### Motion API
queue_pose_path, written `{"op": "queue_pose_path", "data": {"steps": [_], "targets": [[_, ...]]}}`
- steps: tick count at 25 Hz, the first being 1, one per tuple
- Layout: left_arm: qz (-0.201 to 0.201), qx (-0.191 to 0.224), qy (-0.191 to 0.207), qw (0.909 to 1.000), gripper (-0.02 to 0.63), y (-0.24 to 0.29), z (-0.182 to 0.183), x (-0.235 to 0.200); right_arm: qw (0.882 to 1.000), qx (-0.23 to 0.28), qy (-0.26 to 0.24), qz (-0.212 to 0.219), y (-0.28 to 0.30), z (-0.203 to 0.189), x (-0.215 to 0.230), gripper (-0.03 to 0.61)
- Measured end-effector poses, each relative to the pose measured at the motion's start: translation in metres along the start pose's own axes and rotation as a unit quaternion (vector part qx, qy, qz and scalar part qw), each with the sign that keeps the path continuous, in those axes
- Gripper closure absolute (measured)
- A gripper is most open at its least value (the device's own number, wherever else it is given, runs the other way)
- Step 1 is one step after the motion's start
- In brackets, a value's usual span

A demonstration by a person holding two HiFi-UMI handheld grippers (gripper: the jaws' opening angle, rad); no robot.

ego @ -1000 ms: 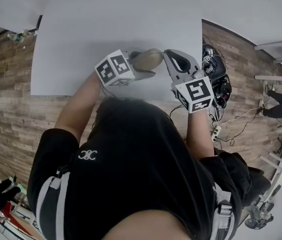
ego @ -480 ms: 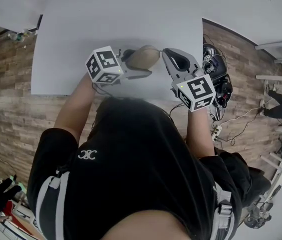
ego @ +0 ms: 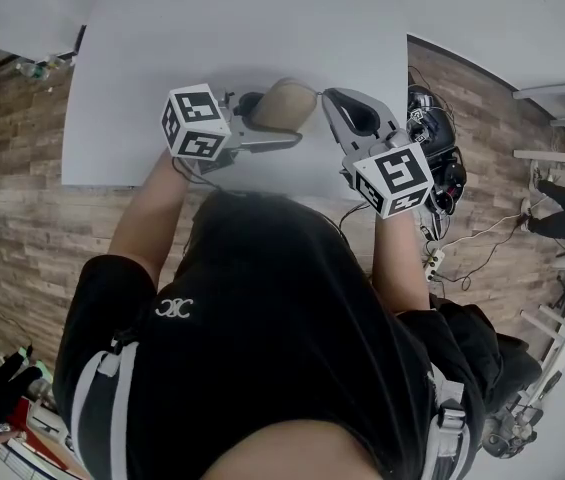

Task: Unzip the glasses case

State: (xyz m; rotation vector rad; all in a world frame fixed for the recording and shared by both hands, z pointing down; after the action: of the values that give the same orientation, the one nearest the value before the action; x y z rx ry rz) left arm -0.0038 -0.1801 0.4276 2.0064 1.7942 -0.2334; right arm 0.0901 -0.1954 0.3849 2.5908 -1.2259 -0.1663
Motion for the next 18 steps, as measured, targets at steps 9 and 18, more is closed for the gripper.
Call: {"op": "queue_pose_path", "data": {"steps": [9, 18], "targets": [[0.027, -0.002, 0.01, 0.9996, 0.318, -0.004, -0.005, -0.007, 0.999, -0.039, -0.032, 0.002, 0.008, -0.011, -0.001, 0.546], [-0.005, 0.075, -0.047, 0.9961, 0.319, -0.017, 0.01, -0.012, 0.998, -0.023, 0.022, 0.046, 0.015, -0.013, -0.008, 0.548]]}}
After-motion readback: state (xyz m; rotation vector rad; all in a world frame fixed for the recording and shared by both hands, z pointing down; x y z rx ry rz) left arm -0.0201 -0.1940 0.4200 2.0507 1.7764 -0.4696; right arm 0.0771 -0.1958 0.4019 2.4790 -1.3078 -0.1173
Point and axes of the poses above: the fingertips, and each gripper's own axes: y forward along the fingers, x to its right, z out of its top, the point moved 4 cm from there along -y, backward along the fingers, and after that the axes turned 2 degrees about z, right-handed, at the moved point
